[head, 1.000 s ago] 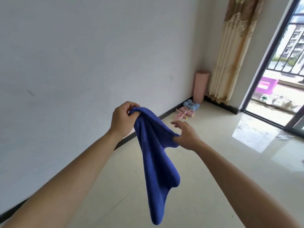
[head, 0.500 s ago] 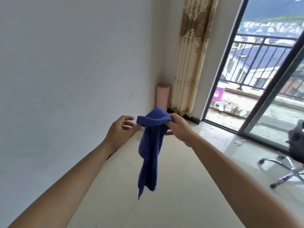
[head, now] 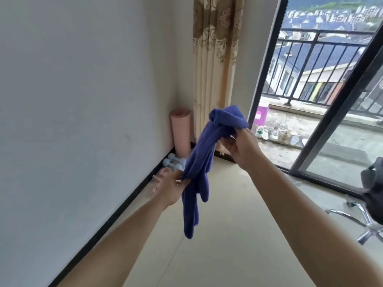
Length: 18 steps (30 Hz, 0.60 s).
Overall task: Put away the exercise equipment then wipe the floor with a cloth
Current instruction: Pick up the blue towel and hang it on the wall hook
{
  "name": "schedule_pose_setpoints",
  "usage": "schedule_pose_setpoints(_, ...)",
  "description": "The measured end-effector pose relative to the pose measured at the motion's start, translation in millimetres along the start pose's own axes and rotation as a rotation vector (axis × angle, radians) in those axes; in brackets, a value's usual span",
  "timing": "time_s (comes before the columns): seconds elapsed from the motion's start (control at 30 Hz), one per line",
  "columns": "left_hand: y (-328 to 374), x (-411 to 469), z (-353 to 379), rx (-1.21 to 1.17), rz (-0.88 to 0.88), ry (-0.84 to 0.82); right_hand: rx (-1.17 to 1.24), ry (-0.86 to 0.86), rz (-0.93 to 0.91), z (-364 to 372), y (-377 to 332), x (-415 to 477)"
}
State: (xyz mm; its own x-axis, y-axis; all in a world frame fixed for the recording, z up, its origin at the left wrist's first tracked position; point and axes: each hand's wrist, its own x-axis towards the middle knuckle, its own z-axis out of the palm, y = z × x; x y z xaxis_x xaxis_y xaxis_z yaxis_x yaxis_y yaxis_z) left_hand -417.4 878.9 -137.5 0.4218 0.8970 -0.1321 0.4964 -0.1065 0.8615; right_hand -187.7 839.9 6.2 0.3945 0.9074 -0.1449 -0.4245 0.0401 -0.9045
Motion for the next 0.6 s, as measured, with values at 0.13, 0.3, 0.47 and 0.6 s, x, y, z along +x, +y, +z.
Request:
schedule_pose_setpoints(0.13,77,70,-14,-0.167,-0.023,0.204,-0.186,0.213,0.028,-54,-33,115)
schedule_pose_setpoints(0.3,130,171,-58,-0.083,0.072,0.374,-0.503,0.255,0.077,-70,-34,233)
schedule_pose_setpoints(0.47,150,290,-102,-0.130,0.155,0.360,-0.962,0.155,-0.141,-24,-16,341)
schedule_pose_setpoints(0.6,148,395,-130,-0.137,0.202,0.283,-0.746,-0.330,-0.089,37,-7,428)
